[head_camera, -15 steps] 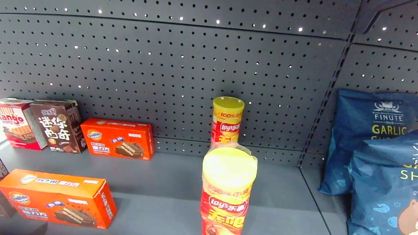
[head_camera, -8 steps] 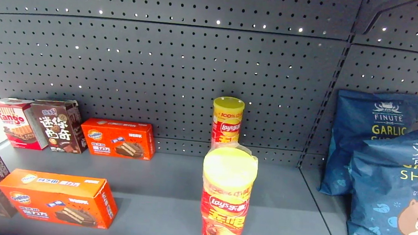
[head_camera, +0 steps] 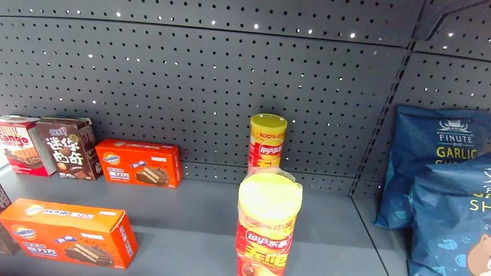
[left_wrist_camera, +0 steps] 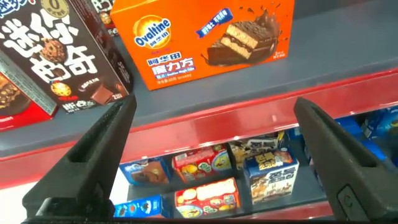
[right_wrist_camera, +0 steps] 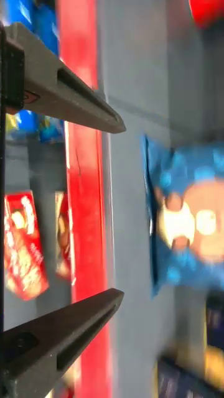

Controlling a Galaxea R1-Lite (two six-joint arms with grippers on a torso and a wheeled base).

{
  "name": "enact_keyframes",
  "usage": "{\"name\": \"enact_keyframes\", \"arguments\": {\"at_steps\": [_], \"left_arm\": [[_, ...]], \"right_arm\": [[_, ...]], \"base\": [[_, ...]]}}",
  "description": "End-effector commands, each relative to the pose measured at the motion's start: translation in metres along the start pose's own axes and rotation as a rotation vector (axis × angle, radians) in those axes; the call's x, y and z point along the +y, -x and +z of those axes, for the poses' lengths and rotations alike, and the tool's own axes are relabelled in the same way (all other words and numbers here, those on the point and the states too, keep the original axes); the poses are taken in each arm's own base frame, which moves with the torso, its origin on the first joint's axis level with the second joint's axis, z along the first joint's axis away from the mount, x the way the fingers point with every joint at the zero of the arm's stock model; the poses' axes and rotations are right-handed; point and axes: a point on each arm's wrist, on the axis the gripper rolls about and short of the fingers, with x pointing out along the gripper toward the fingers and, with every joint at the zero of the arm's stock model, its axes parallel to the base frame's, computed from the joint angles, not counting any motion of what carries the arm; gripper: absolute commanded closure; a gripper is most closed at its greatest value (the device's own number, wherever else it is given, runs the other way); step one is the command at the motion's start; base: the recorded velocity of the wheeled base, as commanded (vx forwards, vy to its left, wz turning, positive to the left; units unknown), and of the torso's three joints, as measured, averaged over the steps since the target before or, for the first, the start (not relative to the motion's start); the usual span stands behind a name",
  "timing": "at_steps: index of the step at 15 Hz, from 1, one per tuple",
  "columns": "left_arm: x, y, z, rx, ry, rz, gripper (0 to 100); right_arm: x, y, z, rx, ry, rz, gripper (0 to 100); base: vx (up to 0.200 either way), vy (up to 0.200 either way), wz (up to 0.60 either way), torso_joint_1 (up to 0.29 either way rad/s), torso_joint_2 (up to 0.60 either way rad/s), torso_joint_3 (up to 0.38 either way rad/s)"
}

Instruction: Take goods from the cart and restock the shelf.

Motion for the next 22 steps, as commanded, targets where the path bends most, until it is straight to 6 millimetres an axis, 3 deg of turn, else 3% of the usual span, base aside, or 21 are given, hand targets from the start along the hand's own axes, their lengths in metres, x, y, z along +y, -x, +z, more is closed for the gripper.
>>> {"name": "enact_keyframes", "arguments": {"at_steps": [1,5,7,10,14,15,17,19,22], "left_arm": [[0.000,0.001,0.000,-0.009,0.005,-0.001,0],[-0.001,0.002,-0.002,-0.044,0.003,-0.032,0],[-0.005,0.003,-0.001,-0.071,-0.005,-0.211,0],[-0.005,0.002,-0.001,-0.070,0.036,-0.215,0],[-0.002,0.002,-0.002,-0.042,0.031,-0.035,0],[-0.005,0.001,-0.002,-0.061,0.072,0.186,0],[-0.008,0.003,-0.007,-0.082,0.107,0.093,0],[-0.011,0.006,-0.009,-0.137,0.024,-0.081,0],[-0.011,0.006,-0.010,-0.127,0.094,-0.043,0]], "right_arm": [[-0.001,0.006,-0.002,-0.081,0.005,0.069,0],[-0.001,0.006,-0.002,-0.079,0.005,0.069,0],[-0.001,0.006,-0.002,-0.081,0.005,0.069,0],[-0.001,0.006,-0.002,-0.079,0.005,0.069,0],[-0.001,0.006,-0.002,-0.079,0.005,0.069,0],[-0.001,0.006,-0.002,-0.081,0.005,0.069,0],[-0.001,0.006,-0.002,-0.079,0.005,0.069,0],[-0.001,0.006,-0.002,-0.081,0.005,0.069,0],[-0.001,0.006,-0.002,-0.081,0.005,0.069,0]], "base": [[0.000,0.000,0.00,0.000,0.00,0.000],[0.000,0.000,0.00,0.000,0.00,0.000],[0.000,0.000,0.00,0.000,0.00,0.000],[0.000,0.000,0.00,0.000,0.00,0.000],[0.000,0.000,0.00,0.000,0.00,0.000],[0.000,0.000,0.00,0.000,0.00,0.000],[0.000,0.000,0.00,0.000,0.00,0.000],[0.000,0.000,0.00,0.000,0.00,0.000],[0.000,0.000,0.00,0.000,0.00,0.000]]}}
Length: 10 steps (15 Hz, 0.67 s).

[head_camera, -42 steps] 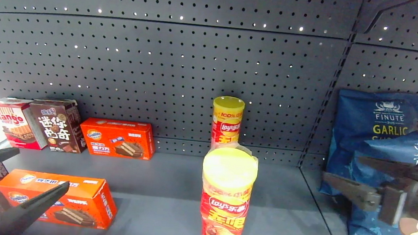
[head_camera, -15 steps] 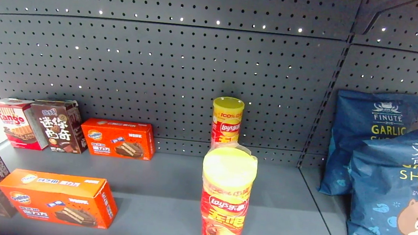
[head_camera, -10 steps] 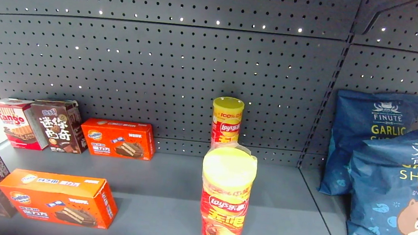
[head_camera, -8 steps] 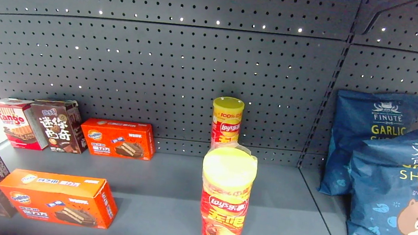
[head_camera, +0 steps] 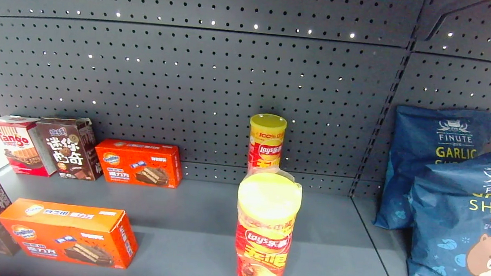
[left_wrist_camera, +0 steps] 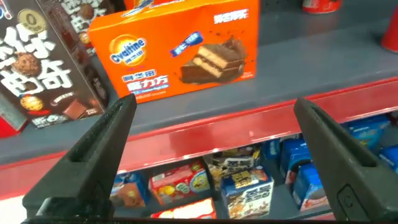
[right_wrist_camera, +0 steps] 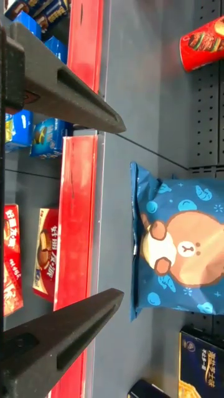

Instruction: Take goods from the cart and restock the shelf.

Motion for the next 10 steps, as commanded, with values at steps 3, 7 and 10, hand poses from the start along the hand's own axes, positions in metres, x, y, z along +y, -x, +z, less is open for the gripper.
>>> {"name": "enact_keyframes", "arguments": {"at_steps": [3,7,10], "left_arm": [[0.0000,0.0013,-0.0010,-0.016,0.009,0.005,0],[0.0000,0.0013,-0.0009,-0.018,0.015,0.006,0],[0.0002,0.0013,-0.0009,-0.017,0.026,0.012,0]], "right_arm": [[0.0000,0.0000,0.0001,0.000,0.000,0.001,0],[0.0000,0.0000,0.0001,0.000,0.000,0.001,0],[0.0000,0.0000,0.0001,0.000,0.000,0.001,0]], "base": [[0.000,0.000,0.00,0.000,0.00,0.000],[0.000,0.000,0.00,0.000,0.00,0.000],[0.000,0.000,0.00,0.000,0.00,0.000]]}}
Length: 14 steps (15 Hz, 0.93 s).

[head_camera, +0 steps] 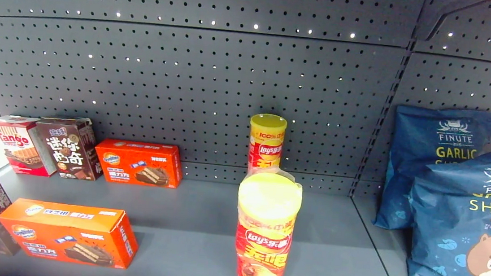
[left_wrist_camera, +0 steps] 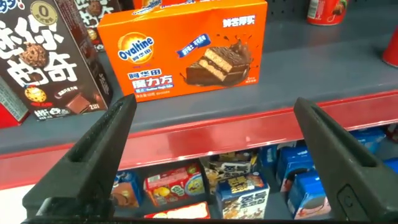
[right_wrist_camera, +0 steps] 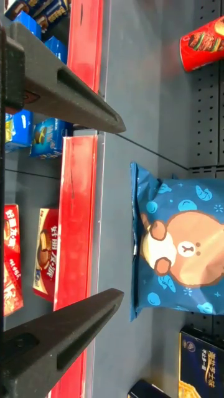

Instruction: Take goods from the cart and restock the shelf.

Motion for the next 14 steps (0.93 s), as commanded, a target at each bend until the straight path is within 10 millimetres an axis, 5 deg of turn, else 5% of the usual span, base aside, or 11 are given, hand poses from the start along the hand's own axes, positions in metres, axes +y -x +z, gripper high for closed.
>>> {"name": "enact_keyframes", "arguments": {"at_steps": [1,14], "left_arm": [[0.0000,0.0000,0.0001,-0.001,0.000,0.002,0],[0.0001,0.0000,0.0001,-0.001,-0.003,0.003,0]], "right_arm": [[0.0000,0.0000,0.0001,0.000,0.000,0.001,0],[0.0001,0.0000,-0.0001,0.001,0.000,0.004,0]], "base": [[0.000,0.000,0.00,0.000,0.00,0.000],[-0.015,0.015,0.00,0.000,0.00,0.001]]}}
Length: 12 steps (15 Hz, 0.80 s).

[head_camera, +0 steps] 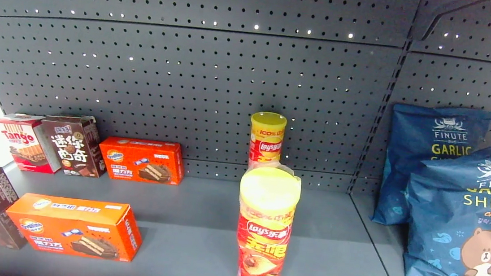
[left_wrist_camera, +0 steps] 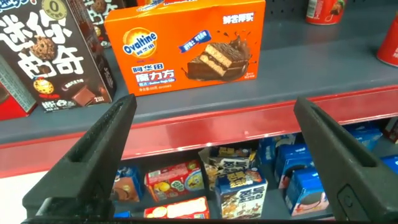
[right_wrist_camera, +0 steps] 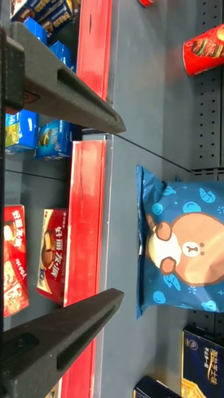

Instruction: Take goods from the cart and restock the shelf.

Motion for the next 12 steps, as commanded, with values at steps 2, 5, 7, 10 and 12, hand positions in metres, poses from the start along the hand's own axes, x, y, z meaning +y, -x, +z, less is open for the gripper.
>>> {"name": "enact_keyframes", "arguments": {"at_steps": [2,5,7,10,12], "left_arm": [[0.0000,0.0000,0.0000,-0.001,0.002,0.000,0],[0.0000,0.0000,0.0000,-0.001,0.001,0.000,0],[0.0000,0.0000,0.0000,-0.001,0.001,0.000,0],[0.0000,0.0000,0.0000,-0.001,0.002,0.000,0],[0.0005,0.0000,0.0000,0.001,0.024,0.022,0]], "right_arm": [[0.0000,0.0000,0.0000,0.001,0.000,0.000,0],[0.0000,0.0000,0.0000,0.001,0.000,0.001,0],[0.0000,0.0000,0.0000,0.001,0.000,0.001,0],[0.0000,0.0000,0.0000,0.001,0.000,0.001,0],[0.0000,0.0000,0.0000,0.001,0.000,0.001,0]], "base": [[0.000,0.000,0.00,0.000,0.00,0.000],[0.000,0.000,0.00,0.000,0.00,0.000],[0.000,0.000,0.00,0.000,0.00,0.000],[0.000,0.000,0.00,0.000,0.00,0.000],[-0.100,0.000,0.00,-0.001,0.00,0.004]]}}
